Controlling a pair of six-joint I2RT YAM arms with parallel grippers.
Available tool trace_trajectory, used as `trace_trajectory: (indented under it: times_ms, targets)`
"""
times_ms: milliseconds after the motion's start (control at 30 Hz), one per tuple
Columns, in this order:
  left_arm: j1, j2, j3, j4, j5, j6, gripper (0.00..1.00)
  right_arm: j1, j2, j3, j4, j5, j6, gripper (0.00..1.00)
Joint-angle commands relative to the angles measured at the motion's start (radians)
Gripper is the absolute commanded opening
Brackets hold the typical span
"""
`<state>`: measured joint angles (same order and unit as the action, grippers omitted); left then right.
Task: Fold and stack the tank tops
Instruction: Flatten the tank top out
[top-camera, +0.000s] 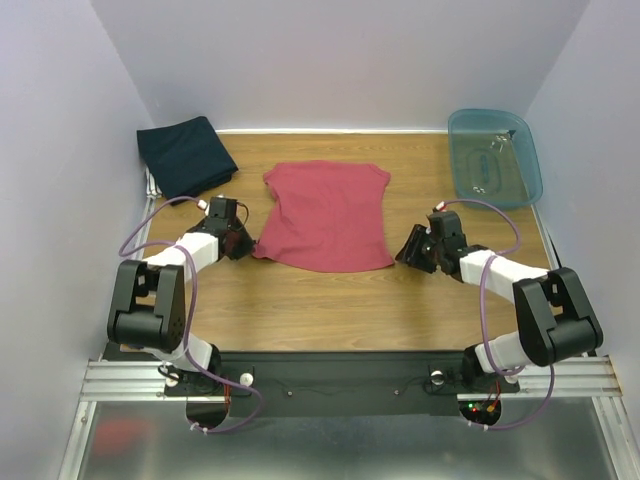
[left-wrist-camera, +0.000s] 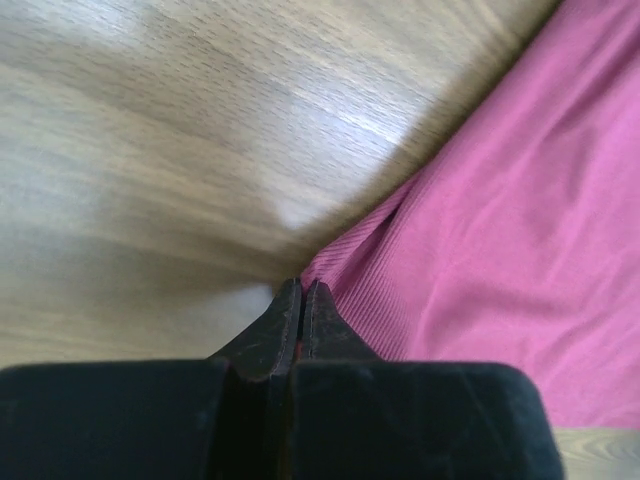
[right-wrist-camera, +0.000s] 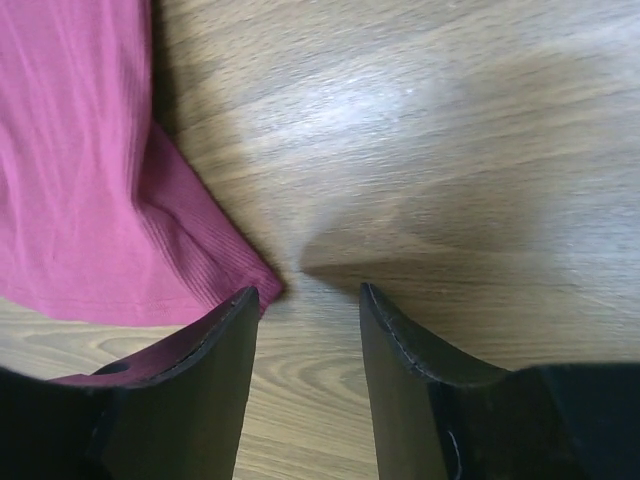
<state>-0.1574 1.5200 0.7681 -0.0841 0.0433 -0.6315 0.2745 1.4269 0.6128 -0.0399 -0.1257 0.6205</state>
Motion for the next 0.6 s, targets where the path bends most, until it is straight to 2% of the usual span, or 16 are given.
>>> trace_trajectory:
  times_ms: [0,167,433,500,567]
  targets:
    - [-0.004,-0.130,-0.018,-0.043,-0.019,-0.039,0.00,0.031,0.021,-0.027,0.031,-0.028,-0.005,0.51]
    - [-0.004,-0.208,-0.058,-0.062,-0.029,-0.086,0.00,0.054,0.043,-0.018,0.081,-0.020,0.005,0.52]
    - [-0.004,-0.231,-0.084,-0.054,-0.005,-0.093,0.00,0.149,0.119,0.022,0.081,0.035,0.021,0.51]
    - [-0.004,-0.234,-0.082,-0.052,0.003,-0.091,0.00,0.173,0.138,0.028,0.065,0.072,0.028,0.48]
    - [-0.004,-0.236,-0.078,-0.052,0.009,-0.088,0.00,0.181,0.151,0.031,0.048,0.097,0.036,0.42]
